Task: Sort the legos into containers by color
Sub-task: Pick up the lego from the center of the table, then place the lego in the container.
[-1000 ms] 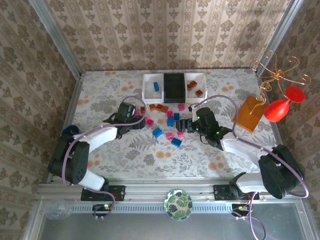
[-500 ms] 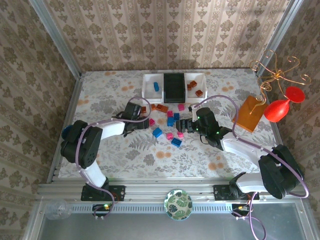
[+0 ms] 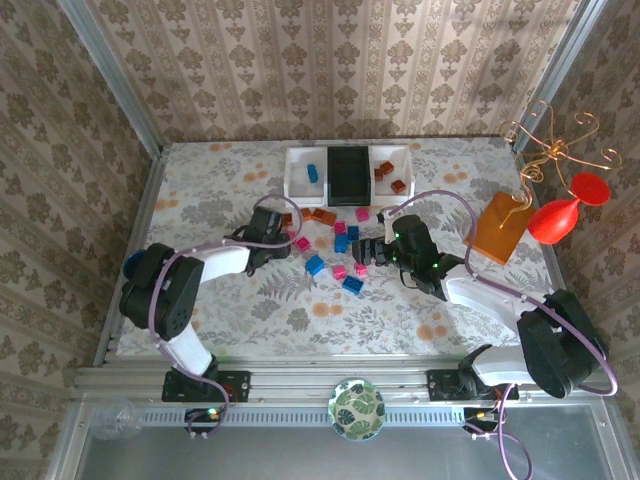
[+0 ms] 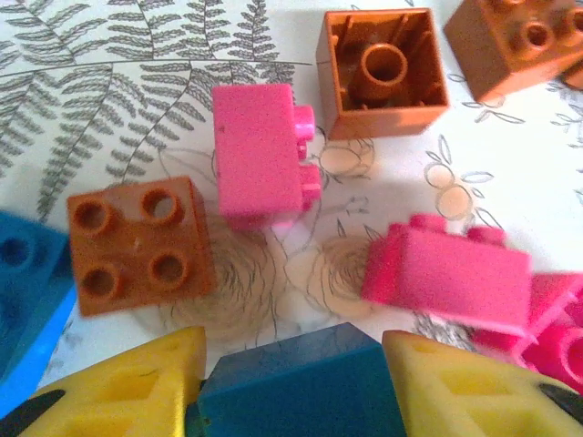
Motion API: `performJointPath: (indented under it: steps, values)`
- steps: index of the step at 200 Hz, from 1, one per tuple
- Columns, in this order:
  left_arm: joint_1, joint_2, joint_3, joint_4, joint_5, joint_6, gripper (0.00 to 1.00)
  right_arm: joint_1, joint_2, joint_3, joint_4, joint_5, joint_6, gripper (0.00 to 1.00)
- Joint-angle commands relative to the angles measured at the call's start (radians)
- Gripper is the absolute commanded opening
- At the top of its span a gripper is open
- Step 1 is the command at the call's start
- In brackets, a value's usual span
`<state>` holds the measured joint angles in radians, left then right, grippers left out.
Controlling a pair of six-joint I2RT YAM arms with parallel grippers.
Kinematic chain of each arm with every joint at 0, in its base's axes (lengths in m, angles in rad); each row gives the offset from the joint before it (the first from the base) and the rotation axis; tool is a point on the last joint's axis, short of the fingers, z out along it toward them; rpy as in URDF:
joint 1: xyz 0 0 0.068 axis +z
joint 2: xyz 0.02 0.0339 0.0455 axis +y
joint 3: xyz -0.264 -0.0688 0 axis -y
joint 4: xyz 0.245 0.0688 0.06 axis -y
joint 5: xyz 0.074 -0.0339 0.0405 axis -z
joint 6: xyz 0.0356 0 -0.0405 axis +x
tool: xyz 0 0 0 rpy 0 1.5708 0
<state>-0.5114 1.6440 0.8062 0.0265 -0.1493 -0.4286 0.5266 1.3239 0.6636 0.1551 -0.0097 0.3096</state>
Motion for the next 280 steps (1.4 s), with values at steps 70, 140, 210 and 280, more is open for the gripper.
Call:
performJointPath:
  steps: [70, 140, 210, 280]
  values:
    - [-0.050, -0.021, 0.256, 0.030, 0.003, 0.065, 0.44, 0.057, -0.074, -0.120, 0.319, -0.086, -0.103, 0.92]
    - [0.014, 0.385, 0.738, -0.097, 0.048, 0.121, 0.45, 0.092, 0.015, -0.036, 0.457, 0.212, -0.191, 0.93]
    - [0.024, 0.504, 1.006, -0.241, 0.061, 0.149, 0.70, 0.093, 0.210, 0.136, 0.476, 0.313, -0.273, 0.94]
    - [0.077, -0.090, 0.260, -0.099, 0.003, 0.180, 0.79, 0.101, 0.074, -0.018, 0.428, 0.113, -0.284, 0.94]
